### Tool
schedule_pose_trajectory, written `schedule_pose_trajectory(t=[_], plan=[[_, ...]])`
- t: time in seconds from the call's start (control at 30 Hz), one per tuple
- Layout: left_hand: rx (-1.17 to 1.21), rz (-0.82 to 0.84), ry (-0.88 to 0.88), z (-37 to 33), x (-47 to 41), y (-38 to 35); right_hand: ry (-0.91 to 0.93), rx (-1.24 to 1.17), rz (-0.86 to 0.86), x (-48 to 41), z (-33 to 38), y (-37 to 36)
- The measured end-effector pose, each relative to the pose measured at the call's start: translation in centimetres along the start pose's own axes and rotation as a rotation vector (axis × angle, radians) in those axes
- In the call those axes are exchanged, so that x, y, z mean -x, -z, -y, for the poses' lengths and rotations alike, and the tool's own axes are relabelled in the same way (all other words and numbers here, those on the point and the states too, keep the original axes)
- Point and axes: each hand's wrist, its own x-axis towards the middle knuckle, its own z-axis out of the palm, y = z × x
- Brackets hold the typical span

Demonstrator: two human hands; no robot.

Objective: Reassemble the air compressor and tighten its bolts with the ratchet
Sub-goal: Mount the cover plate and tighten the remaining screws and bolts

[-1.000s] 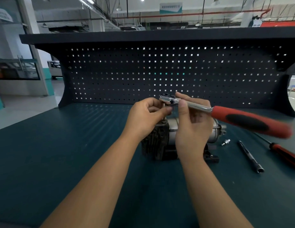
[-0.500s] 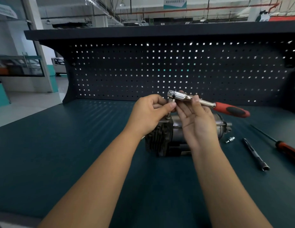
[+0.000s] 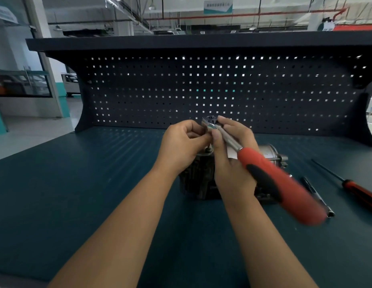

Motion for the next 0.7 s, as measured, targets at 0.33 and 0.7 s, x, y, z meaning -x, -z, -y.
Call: schedule_pose_trajectory(t=[0.33,0.7], plan=[[-0.081,-0.009,-0.047,0.4,0.1,-0.1,-0.664,-0.898,-0.216,-1.9,-1.3,0.5],[0.049,0.039,-0.013,0.3,0.0,0.2,-0.154,-0.190,-0.147,0.3,0.1,-0.9]])
